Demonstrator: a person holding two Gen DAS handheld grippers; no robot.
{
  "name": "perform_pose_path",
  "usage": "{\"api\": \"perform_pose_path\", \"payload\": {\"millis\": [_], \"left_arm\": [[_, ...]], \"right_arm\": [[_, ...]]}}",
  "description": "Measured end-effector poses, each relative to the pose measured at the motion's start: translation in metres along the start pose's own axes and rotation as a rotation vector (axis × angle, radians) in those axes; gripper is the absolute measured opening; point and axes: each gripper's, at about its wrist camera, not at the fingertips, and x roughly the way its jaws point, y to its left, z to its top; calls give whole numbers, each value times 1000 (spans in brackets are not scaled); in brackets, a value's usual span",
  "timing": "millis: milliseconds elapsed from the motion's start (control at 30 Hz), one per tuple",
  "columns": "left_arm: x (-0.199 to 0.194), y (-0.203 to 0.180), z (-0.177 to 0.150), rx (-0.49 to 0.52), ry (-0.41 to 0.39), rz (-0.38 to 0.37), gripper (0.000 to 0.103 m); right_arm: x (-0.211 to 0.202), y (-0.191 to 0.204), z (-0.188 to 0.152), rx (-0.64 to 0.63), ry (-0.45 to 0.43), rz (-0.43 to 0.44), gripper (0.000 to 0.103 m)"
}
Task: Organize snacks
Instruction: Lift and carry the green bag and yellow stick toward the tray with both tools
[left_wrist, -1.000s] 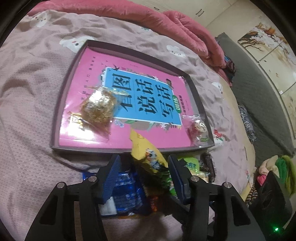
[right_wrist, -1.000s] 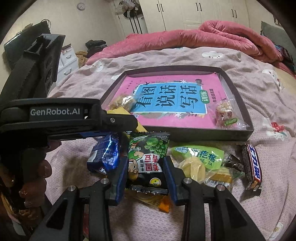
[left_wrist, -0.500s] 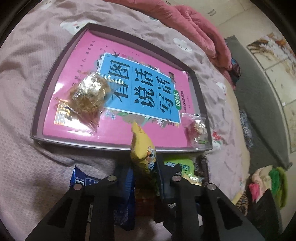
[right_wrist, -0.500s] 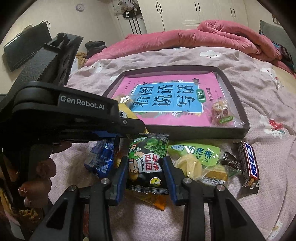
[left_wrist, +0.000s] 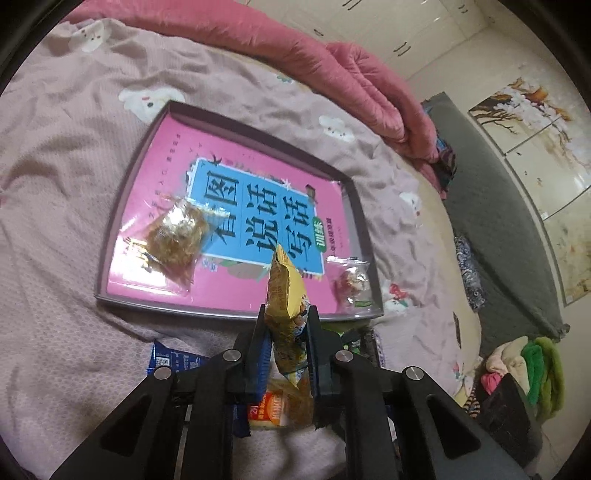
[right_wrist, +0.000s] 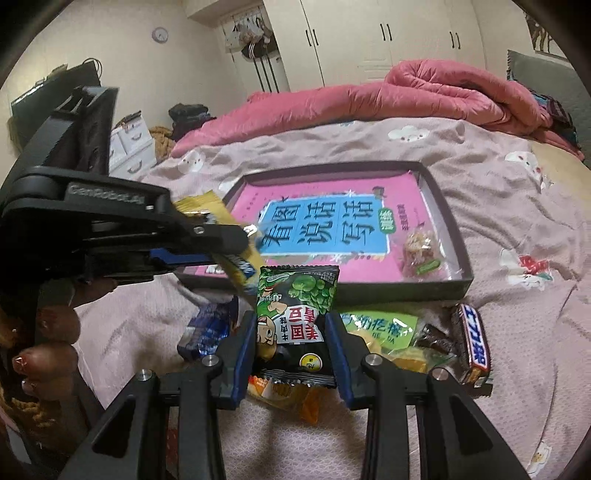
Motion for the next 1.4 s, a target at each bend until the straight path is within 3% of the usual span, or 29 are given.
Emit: {"api": "perform_pose_path", "payload": {"millis": [633, 1167, 1400], "left_arm": [[-53, -7, 5, 68, -136, 86, 17], [-45, -17, 13, 94, -108, 105, 17], [-42, -30, 21, 115, -109, 127, 17]], "right_arm": [[-20, -8, 18, -9, -101, -50, 38], [-21, -26, 49, 43, -152, -82, 38], [-14, -22, 60, 41, -127, -74, 38]]}}
